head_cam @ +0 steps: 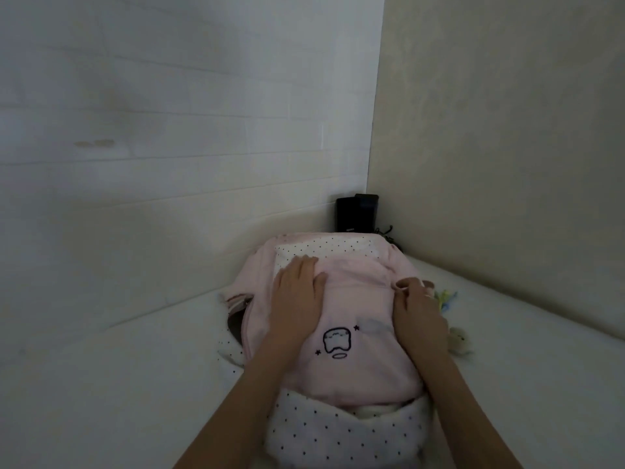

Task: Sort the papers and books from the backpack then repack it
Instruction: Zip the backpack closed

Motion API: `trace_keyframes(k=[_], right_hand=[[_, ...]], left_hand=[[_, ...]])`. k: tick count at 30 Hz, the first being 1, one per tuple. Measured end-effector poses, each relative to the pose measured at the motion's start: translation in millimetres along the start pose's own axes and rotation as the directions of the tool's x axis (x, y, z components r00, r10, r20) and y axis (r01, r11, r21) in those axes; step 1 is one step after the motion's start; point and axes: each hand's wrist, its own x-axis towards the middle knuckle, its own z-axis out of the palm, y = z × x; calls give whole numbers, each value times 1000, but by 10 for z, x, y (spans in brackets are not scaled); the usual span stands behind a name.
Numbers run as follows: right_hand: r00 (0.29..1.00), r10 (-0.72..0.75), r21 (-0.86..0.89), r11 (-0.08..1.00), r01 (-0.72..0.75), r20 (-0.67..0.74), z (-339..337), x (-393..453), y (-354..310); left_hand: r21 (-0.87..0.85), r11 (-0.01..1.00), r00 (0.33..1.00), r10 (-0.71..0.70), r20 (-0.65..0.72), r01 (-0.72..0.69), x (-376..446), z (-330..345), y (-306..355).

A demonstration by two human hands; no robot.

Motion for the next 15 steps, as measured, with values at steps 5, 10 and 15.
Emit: trace_keyframes(k=[5,10,15], right_hand=[[983,71,-154,987,-44,171,-143,-226,289],[998,-64,-116,991,62,-11,-338,-459,158],[727,-457,105,874,475,513,-512,-929,-428]], left_hand=[[105,951,945,-302,126,291,-440,-288,-393],[92,923,919,-383,94,375,-496,-492,-705],[119,949,935,-310,172,293,-577,-575,-928]])
